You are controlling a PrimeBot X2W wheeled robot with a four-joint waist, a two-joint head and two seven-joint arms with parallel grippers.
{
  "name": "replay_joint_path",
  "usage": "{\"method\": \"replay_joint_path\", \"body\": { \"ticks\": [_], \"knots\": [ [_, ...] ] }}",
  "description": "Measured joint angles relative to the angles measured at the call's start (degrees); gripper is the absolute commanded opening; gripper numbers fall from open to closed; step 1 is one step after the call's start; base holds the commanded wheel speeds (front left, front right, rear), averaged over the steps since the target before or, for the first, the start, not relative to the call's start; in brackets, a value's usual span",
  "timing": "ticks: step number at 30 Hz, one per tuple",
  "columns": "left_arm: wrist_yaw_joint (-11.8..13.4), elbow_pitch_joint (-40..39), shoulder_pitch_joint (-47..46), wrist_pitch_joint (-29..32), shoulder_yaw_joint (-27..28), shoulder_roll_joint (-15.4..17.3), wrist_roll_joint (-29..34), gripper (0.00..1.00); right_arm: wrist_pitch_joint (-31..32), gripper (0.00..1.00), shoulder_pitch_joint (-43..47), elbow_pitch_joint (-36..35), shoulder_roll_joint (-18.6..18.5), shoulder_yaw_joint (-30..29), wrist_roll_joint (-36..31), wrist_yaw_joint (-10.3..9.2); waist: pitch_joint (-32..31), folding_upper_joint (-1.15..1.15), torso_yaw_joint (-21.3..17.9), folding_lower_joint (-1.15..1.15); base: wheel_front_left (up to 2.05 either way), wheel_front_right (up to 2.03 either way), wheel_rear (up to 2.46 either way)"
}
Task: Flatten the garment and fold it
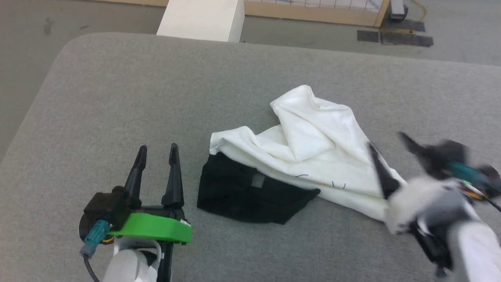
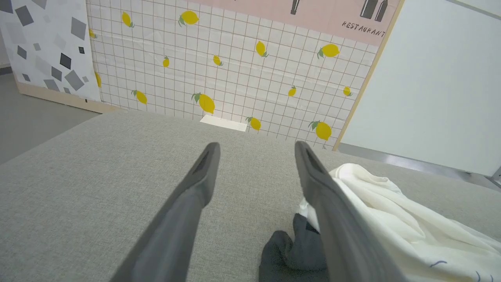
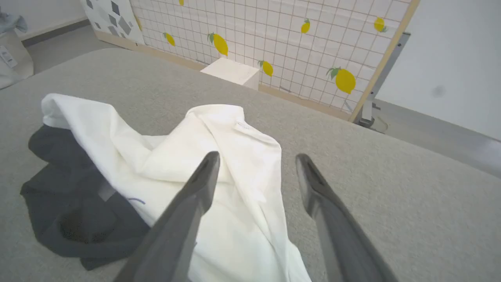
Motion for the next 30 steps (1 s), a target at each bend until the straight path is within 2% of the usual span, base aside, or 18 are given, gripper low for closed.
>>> {"method": "replay_joint_path", "body": {
  "ticks": [4, 7, 15, 16, 18, 20, 23, 26, 30],
  "knots": [
    [0.0, -0.36, -1.54, 0.0, -1.16, 0.0, -0.01, 1.0, 0.7, 1.0, -10.39, 10.07, -6.97, 13.07, 1.48, 0.01, 1.47, 0.0, 1.31, 0.0, 0.0, 0.0, 0.0],
    [0.0, -0.45, -2.46, 0.0, -2.19, 0.01, -0.01, 1.0, 3.39, 1.0, -17.78, 17.13, -10.18, 20.71, 3.79, 0.01, 2.39, 0.0, 2.81, 0.0, 0.0, 0.0, 0.0],
    [0.36, -1.09, -4.03, 0.0, -4.94, 0.01, -0.6, 1.0, 17.34, 1.0, -33.0, 29.36, -16.39, 40.99, 14.12, 0.01, 5.36, 0.0, 7.07, 0.0, 0.0, 0.0, 0.0],
    [0.65, -1.13, -4.28, 0.0, -5.22, 0.01, -0.69, 1.0, 19.57, 0.56, -34.42, 30.18, -17.19, 43.13, 15.7, 0.01, 5.8, 0.0, 7.6, 0.01, 0.0, 0.0, 0.0],
    [0.99, -1.35, -4.71, 0.0, -5.86, 0.0, -0.93, 1.0, 23.47, 0.0, -37.26, 30.54, -18.93, 46.53, 18.94, 0.01, 6.59, 0.0, 8.7, 0.01, 0.0, 0.0, 0.0],
    [1.23, -1.63, -4.79, 0.0, -6.19, 0.01, -1.09, 1.0, 24.81, 0.0, -39.54, 30.38, -20.2, 47.73, 21.14, 0.01, 7.26, 0.0, 9.59, 0.01, 0.0, 0.0, 0.0],
    [1.62, -1.98, -4.79, 0.0, -6.37, 0.01, -1.09, 1.0, 23.05, 0.0, -41.09, 30.81, -21.2, 44.79, 23.46, 0.01, 8.17, 0.0, 10.64, 0.01, 0.0, 0.0, 0.0],
    [1.68, -2.33, -4.77, 0.0, -6.22, 0.01, -1.05, 1.0, 19.83, 0.0, -42.64, 32.07, -21.13, 39.43, 23.65, 0.01, 8.74, 0.0, 11.11, 0.01, 0.0, 0.0, 0.0],
    [1.68, -2.81, -4.77, 0.0, -6.21, 0.01, -1.03, 1.0, 15.44, 0.0, -46.67, 36.67, -20.13, 28.83, 21.14, 0.01, 9.3, 0.0, 11.09, 0.01, 0.0, 0.0, 0.0]
  ]
}}
